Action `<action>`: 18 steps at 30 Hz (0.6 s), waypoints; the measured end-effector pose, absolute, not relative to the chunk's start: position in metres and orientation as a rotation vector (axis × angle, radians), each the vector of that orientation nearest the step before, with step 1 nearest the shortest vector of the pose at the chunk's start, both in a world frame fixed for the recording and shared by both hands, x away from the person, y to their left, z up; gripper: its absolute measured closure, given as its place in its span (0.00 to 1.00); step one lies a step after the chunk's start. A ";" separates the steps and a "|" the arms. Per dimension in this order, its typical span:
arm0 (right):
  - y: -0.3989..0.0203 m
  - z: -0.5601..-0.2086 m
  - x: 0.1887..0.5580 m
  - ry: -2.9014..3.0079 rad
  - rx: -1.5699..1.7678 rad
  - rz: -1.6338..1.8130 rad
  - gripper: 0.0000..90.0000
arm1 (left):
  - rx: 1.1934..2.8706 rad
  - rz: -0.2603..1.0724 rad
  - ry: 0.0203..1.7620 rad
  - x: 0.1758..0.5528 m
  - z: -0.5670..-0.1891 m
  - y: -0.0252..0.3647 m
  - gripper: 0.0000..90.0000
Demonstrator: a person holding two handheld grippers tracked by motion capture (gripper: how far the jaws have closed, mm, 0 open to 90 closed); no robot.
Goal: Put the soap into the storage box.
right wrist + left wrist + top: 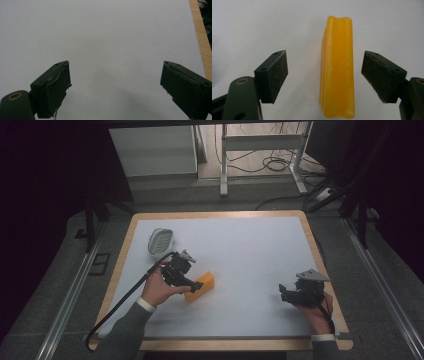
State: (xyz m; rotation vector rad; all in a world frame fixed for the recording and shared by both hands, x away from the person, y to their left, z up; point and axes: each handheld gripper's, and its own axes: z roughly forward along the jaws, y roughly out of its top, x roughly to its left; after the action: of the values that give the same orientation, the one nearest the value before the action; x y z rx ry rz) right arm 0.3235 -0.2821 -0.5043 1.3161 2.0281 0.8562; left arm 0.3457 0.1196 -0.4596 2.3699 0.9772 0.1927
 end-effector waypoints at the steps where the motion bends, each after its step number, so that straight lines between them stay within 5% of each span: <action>1: -0.282 -0.504 0.323 2.030 1.314 0.854 0.10 | 2.379 0.191 0.977 0.346 -0.462 0.117 0.25; 18: -0.281 -0.506 0.323 2.035 1.297 0.852 0.10 | 2.426 0.162 0.994 0.351 -0.482 0.104 0.27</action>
State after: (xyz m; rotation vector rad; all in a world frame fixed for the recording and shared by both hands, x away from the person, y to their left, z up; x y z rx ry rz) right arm 0.3234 -0.2812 -0.5055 1.2969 2.0355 0.8523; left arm 0.3508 0.1039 -0.4820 2.4257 0.9939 0.1616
